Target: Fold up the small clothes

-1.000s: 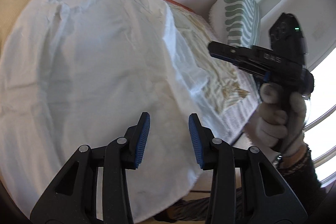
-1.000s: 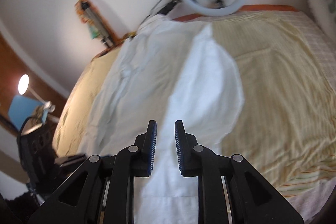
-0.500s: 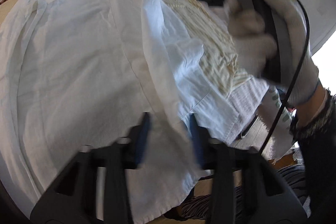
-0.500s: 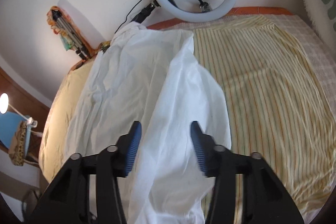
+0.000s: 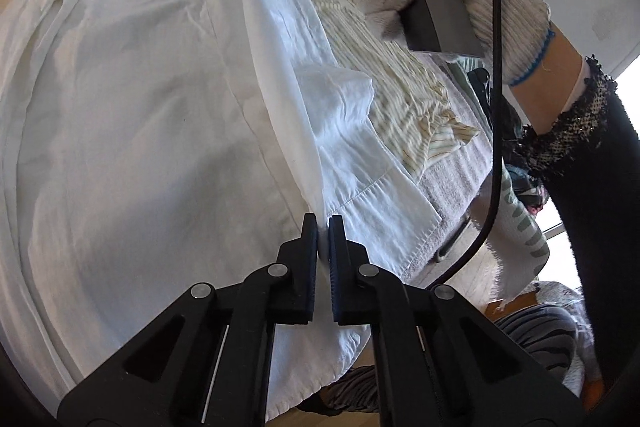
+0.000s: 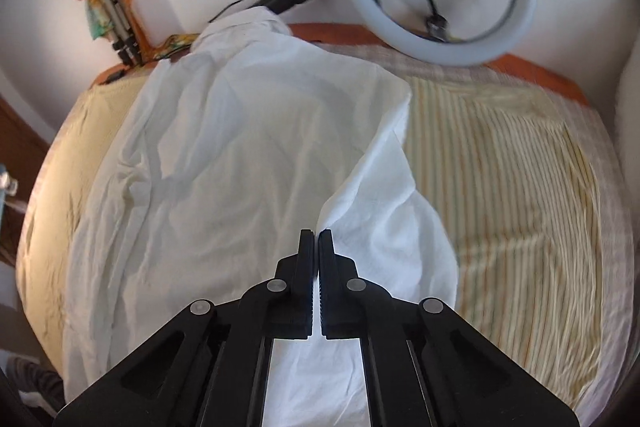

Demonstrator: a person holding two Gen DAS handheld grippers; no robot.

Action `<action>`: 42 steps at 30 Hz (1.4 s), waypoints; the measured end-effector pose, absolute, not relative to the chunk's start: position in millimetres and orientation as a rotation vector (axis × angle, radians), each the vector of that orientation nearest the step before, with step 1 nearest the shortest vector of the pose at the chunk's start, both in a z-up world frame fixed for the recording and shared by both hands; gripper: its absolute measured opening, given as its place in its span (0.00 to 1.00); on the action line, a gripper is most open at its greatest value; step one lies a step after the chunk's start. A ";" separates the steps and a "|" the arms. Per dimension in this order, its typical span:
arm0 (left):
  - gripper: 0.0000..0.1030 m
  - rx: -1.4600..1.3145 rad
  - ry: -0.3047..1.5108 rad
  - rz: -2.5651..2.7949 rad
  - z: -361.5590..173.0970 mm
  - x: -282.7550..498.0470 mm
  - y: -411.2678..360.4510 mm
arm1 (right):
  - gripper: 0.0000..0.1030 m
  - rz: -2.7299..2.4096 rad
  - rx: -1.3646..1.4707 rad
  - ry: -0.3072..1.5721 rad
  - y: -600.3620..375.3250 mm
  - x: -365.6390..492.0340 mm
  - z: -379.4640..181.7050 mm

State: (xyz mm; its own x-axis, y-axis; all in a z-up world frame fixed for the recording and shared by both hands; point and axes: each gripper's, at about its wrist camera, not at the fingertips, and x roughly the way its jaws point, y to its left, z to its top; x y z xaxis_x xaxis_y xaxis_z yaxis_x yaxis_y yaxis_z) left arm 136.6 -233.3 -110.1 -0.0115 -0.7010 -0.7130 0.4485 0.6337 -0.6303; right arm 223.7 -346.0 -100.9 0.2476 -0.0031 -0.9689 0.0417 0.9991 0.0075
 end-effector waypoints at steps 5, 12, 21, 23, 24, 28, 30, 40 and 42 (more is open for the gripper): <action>0.03 -0.281 1.334 -0.925 -119.4 139.4 -233.9 | 0.01 -0.015 -0.089 1.395 -322.7 236.3 -139.5; 0.03 -0.233 1.306 -0.925 -113.8 134.0 -236.7 | 0.02 0.028 0.013 1.345 -336.0 233.8 -150.0; 0.03 -0.204 1.231 -0.940 -84.4 128.6 -223.7 | 0.24 0.048 0.345 1.141 -413.3 160.4 -75.2; 0.03 -0.189 1.163 -0.930 -66.3 127.5 -215.7 | 0.24 0.012 0.377 1.136 -426.9 137.7 -65.7; 0.03 -0.184 1.138 -0.925 -57.8 130.0 -210.9 | 0.24 0.008 0.385 1.132 -429.4 125.8 -61.5; 0.03 -0.178 1.081 -0.921 -42.4 130.8 -205.9 | 0.25 -0.010 0.407 1.173 -435.7 84.2 -60.2; 0.03 -0.179 1.098 -0.932 -45.2 130.2 -210.6 | 0.25 -0.026 0.419 1.194 -437.1 64.7 -62.4; 0.21 -0.052 1.125 -1.012 -59.5 96.5 -283.2 | 0.35 -0.122 0.483 1.162 -458.1 5.2 -47.8; 0.35 -0.029 1.123 -1.017 -61.6 88.9 -295.3 | 0.35 -0.090 0.537 1.146 -463.0 0.0 -46.2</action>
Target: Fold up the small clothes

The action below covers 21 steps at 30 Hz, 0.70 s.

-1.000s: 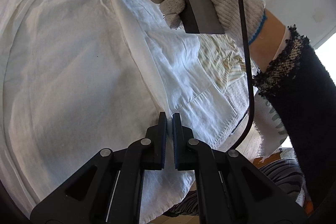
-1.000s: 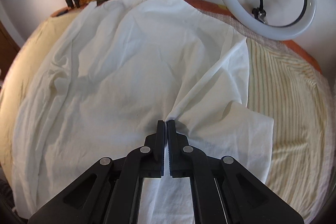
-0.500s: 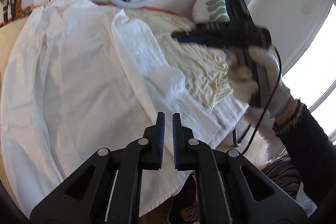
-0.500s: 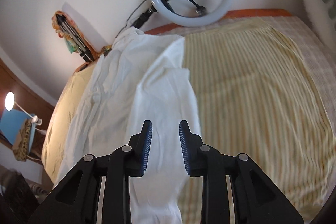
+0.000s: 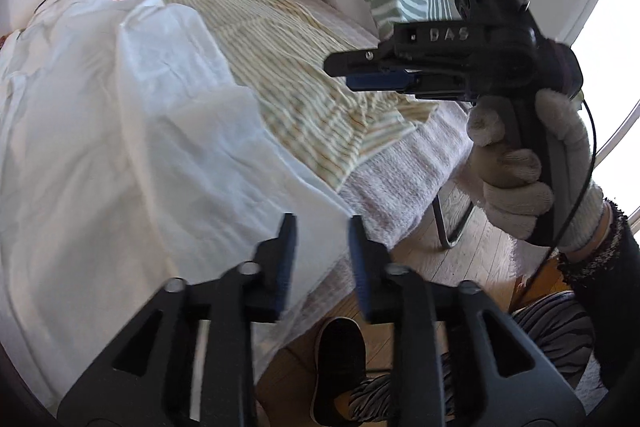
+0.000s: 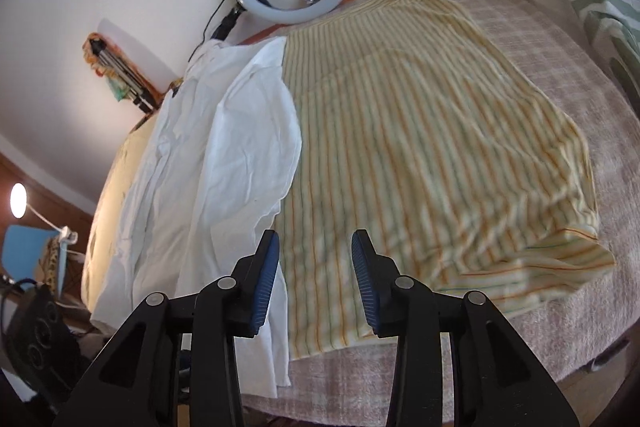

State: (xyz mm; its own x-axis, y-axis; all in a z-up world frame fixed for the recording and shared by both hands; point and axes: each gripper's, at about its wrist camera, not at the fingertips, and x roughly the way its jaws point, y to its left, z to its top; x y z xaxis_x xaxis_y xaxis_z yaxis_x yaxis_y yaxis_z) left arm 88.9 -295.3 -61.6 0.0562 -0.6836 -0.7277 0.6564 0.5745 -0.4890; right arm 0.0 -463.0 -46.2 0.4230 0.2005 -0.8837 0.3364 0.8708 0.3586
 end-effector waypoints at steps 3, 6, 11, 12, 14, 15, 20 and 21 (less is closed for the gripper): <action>0.38 0.003 1.109 -1.018 -63.1 81.3 -308.0 | 0.35 -0.018 0.630 1.163 -464.6 -6.4 -55.9; 0.53 0.055 1.081 -0.993 -65.3 76.1 -321.6 | 0.35 0.005 0.657 1.214 -459.0 -10.3 -71.0; 0.53 0.132 1.088 -0.949 -76.8 70.7 -342.8 | 0.35 -0.055 0.651 1.212 -466.3 -11.7 -74.2; 0.53 0.161 1.079 -0.937 -79.3 69.6 -348.1 | 0.35 -0.061 0.666 1.199 -470.7 -12.9 -72.1; 0.53 0.211 1.046 -0.918 -80.9 65.4 -353.6 | 0.35 -0.073 0.683 1.173 -477.0 -14.2 -67.5; 0.53 0.222 1.037 -0.915 -81.9 64.2 -355.2 | 0.35 -0.074 0.687 1.163 -478.8 -14.3 -65.6; 0.42 0.225 1.027 -0.911 -84.1 67.5 -351.9 | 0.35 -0.062 0.670 1.147 -477.5 -12.6 -60.8; 0.33 0.227 1.024 -0.903 -84.8 69.0 -350.6 | 0.35 -0.062 0.665 1.148 -477.1 -12.1 -60.6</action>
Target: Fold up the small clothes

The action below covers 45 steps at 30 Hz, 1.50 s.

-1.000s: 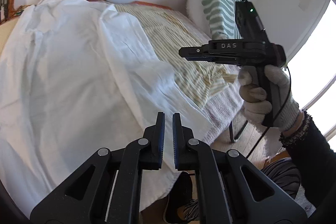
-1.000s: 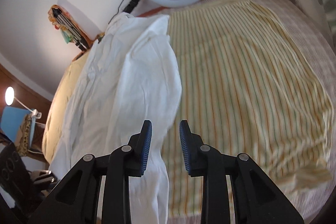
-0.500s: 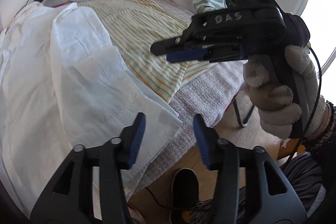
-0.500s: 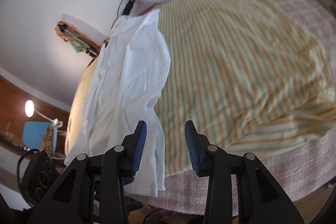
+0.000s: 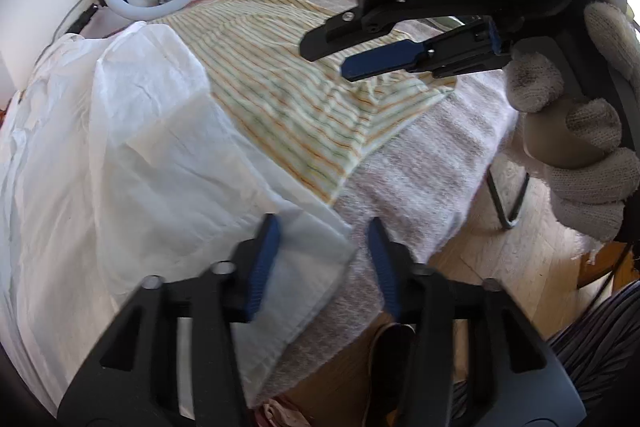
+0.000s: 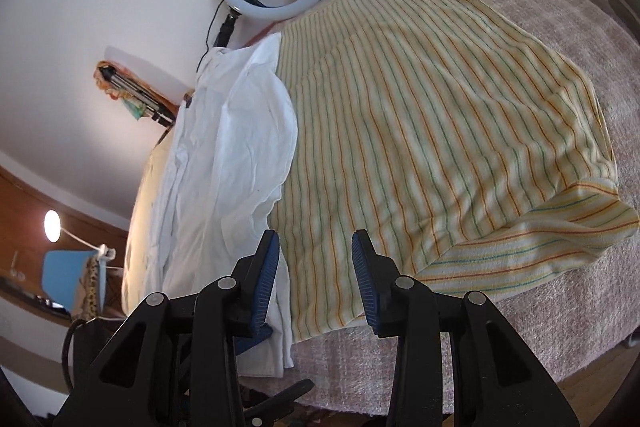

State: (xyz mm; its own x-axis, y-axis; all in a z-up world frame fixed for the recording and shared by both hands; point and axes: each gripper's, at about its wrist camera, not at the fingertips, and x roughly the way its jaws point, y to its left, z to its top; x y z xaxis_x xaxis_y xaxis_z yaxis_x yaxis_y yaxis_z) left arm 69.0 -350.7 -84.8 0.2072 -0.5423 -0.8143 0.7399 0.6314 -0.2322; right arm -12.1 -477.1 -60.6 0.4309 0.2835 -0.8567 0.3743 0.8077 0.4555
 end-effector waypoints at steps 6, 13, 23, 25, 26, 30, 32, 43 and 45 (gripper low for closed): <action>0.07 0.166 1.048 -0.914 -83.5 78.7 -338.6 | 0.35 -0.050 0.655 1.141 -472.9 -1.9 -60.3; 0.06 -0.096 1.112 -0.947 -62.6 99.4 -303.5 | 0.36 -0.052 0.658 1.129 -475.8 19.6 -64.4; 0.06 -0.240 1.085 -0.944 -42.7 101.2 -264.5 | 0.53 -0.013 0.751 1.158 -473.2 92.4 -110.0; 0.06 -0.258 1.087 -0.939 -41.6 102.2 -256.5 | 0.53 -0.015 0.735 1.173 -464.0 107.2 -118.2; 0.06 -0.270 1.089 -0.937 -40.9 102.9 -252.8 | 0.53 -0.012 0.724 1.181 -459.4 112.8 -121.7; 0.06 -0.280 1.090 -0.925 -40.9 105.6 -240.6 | 0.18 -0.011 0.689 1.221 -441.4 129.7 -133.5; 0.06 -0.295 1.095 -0.914 -43.0 106.3 -234.3 | 0.03 -0.056 0.627 1.242 -433.3 134.1 -132.2; 0.06 -0.458 1.138 -0.883 -51.4 112.3 -203.8 | 0.01 -0.143 0.158 1.169 -358.4 162.1 -76.2; 0.06 -0.487 1.150 -0.868 -53.3 111.8 -195.0 | 0.01 -0.112 0.103 1.179 -341.8 167.3 -78.9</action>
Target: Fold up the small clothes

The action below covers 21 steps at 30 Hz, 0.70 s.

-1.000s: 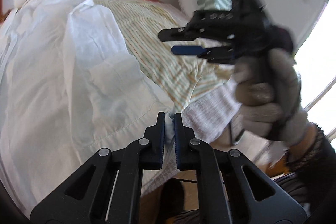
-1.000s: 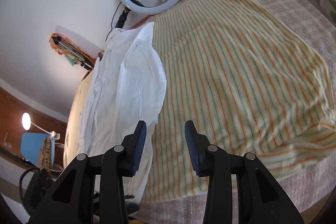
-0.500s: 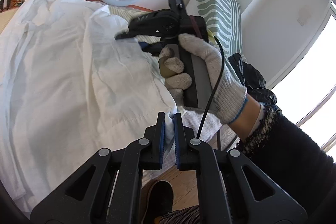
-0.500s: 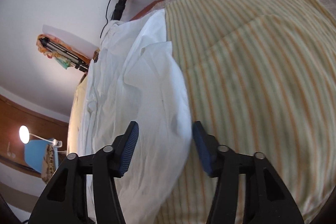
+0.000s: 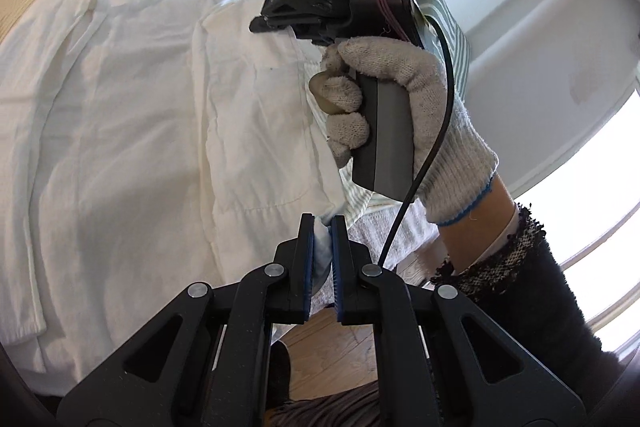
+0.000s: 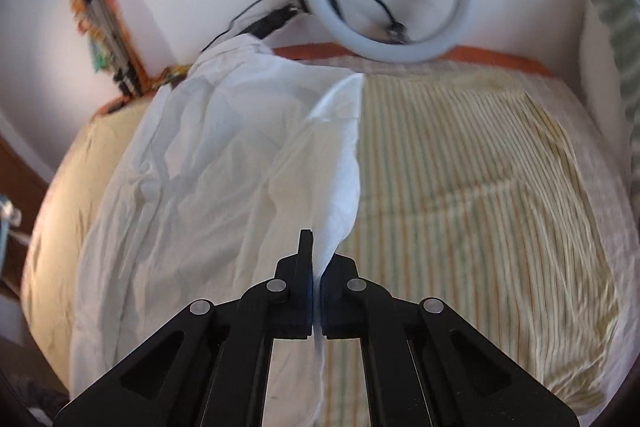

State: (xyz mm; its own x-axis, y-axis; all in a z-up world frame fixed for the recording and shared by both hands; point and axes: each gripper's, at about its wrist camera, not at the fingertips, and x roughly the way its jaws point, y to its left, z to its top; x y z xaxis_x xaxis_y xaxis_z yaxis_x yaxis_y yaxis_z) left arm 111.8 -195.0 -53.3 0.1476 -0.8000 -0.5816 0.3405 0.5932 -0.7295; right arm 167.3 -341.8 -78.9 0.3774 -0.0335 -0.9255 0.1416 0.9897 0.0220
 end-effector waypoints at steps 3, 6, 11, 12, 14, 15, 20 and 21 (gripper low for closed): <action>0.06 -0.507 1.166 -0.840 -58.9 110.7 -181.9 | 0.01 -0.078 0.039 1.189 -319.4 176.9 -82.8; 0.06 -0.538 1.184 -0.813 -65.2 110.9 -166.0 | 0.01 -0.044 0.015 1.187 -301.2 185.6 -81.5; 0.06 -0.608 1.209 -0.752 -76.5 115.0 -141.0 | 0.01 -0.013 -0.078 1.194 -264.6 197.8 -86.2; 0.06 -0.609 1.211 -0.740 -77.0 114.6 -137.6 | 0.01 -0.002 -0.085 1.202 -257.4 200.8 -89.8; 0.06 -0.623 1.219 -0.717 -79.2 114.8 -131.9 | 0.01 0.016 -0.117 1.219 -241.7 206.3 -98.4; 0.06 -0.625 1.224 -0.711 -80.3 114.4 -128.5 | 0.01 0.025 -0.131 1.225 -236.0 207.2 -102.0; 0.06 -0.611 1.234 -0.681 -84.7 112.7 -115.7 | 0.01 0.073 -0.165 1.273 -208.4 214.3 -129.2; 0.06 -0.609 1.240 -0.677 -86.1 111.9 -113.5 | 0.01 0.078 -0.179 1.281 -204.5 214.4 -132.8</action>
